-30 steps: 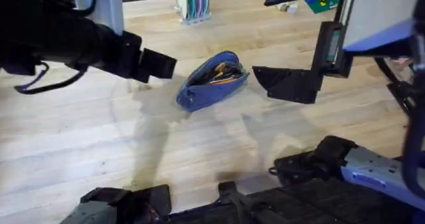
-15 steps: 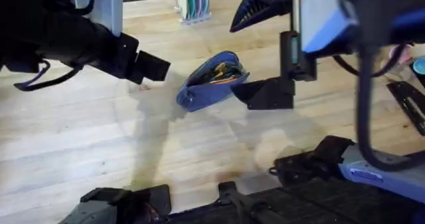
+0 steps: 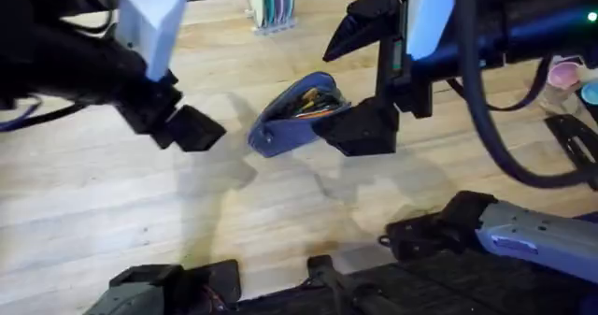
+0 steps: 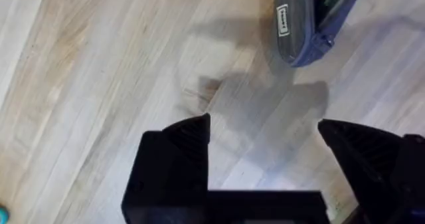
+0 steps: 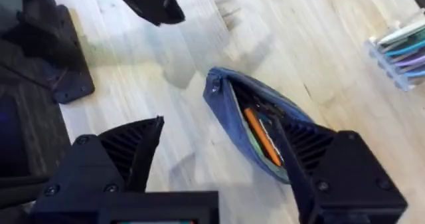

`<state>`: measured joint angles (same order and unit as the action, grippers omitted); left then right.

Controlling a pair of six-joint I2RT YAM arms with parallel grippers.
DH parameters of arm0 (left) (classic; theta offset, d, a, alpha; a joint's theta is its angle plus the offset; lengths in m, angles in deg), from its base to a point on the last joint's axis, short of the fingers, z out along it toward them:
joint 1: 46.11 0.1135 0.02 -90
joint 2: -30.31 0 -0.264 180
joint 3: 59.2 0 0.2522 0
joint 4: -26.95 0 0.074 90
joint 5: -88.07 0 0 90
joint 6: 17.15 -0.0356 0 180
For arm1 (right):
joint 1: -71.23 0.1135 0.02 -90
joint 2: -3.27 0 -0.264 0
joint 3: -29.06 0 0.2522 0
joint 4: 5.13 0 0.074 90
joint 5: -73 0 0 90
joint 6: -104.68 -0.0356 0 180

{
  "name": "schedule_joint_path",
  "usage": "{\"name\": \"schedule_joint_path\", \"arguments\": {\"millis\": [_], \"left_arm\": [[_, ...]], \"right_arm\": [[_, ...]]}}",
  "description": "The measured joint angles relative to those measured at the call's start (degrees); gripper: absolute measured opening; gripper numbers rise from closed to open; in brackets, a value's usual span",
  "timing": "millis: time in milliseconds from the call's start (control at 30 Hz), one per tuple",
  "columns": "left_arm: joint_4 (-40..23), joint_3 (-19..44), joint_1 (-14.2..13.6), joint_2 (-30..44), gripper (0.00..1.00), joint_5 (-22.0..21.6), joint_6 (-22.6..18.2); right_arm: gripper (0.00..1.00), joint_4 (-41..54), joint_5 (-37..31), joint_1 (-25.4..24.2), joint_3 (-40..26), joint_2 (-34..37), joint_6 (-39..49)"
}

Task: Unzip the bag, pick up the pens from the table one at a time and place them inside, then zip the bag closed.

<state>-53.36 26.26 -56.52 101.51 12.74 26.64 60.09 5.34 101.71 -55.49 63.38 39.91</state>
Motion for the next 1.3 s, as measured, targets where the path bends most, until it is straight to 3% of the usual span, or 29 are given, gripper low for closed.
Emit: {"name": "schedule_joint_path", "arguments": {"millis": [133, 300, 467, 600, 800, 1300], "left_arm": [[-3.3, -0.1, 7.1, 0.0, 0.994, 7.6, -7.7], [-7.4, -1.6, 15.0, 0.0, 0.993, 17.1, -20.2], [-8.3, -4.7, 18.2, 0.0, 0.993, 21.8, -30.9], [-7.2, -8.0, 19.5, 0.0, 0.993, 22.2, -37.2], [-6.3, -8.9, 20.0, 0.5, 0.992, 22.2, -40.6], [-5.9, -8.9, 20.0, 0.5, 0.993, 22.2, -41.9]], "right_arm": [[0.997, 0.0, 0.0, 0.0, 0.0, 0.0, -1.5], [0.997, 0.0, -2.1, 0.0, 0.0, 0.0, -4.2], [0.998, 0.0, -6.2, 0.0, 0.0, 0.0, -10.0], [0.998, 0.1, -10.6, 0.6, 0.0, 0.0, -15.7], [0.998, -0.1, -16.1, 3.5, 0.0, 0.5, -22.6], [0.998, 0.2, -12.4, 5.8, 0.0, 8.7, -26.5]]}}
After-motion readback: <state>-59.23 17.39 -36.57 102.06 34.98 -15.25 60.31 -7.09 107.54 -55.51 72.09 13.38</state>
